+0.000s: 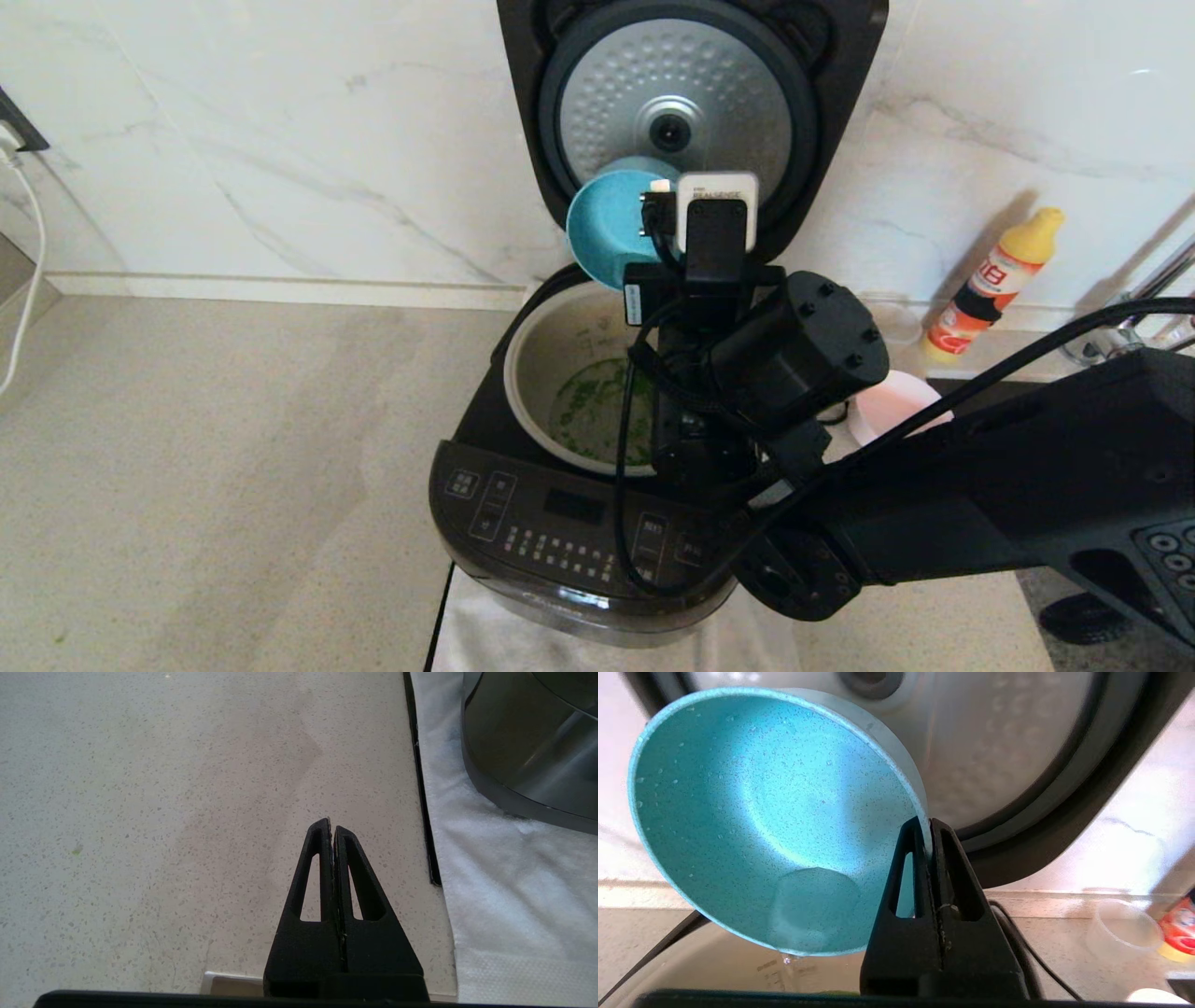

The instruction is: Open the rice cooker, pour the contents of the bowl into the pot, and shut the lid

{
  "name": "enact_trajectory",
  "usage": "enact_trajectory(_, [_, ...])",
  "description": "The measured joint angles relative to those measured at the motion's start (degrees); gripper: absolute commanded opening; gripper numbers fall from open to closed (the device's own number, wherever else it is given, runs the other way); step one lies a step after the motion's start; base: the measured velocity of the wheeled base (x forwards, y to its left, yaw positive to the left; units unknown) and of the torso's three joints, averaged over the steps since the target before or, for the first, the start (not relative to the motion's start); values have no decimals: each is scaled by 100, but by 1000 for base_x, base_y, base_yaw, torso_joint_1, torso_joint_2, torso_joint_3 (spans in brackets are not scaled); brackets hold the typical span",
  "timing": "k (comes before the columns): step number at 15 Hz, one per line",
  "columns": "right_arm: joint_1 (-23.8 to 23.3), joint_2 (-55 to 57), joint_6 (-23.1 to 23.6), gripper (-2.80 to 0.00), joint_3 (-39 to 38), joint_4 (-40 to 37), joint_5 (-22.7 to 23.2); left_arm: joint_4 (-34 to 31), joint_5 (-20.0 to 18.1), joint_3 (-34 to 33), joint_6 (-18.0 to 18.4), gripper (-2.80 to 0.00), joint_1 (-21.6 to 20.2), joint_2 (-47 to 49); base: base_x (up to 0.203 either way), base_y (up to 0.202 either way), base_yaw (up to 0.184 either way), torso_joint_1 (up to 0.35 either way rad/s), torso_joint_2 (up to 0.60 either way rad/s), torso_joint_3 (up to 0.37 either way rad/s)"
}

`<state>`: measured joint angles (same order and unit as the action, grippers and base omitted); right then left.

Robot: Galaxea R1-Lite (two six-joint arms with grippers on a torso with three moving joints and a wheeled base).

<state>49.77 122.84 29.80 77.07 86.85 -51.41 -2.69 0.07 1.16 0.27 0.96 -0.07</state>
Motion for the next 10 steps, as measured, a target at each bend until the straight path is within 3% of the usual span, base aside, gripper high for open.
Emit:
enact_trajectory(5, [22,-652,-16,-280,-72,-945,-294,-2,0,0,0,-280,0,0,0,0,0,0,0,0])
enact_trajectory(10, [74,-1522,-565,-280,-19,-3316,-411,-2,0,0,-2,-280,0,0,0,0,0,0,0,0])
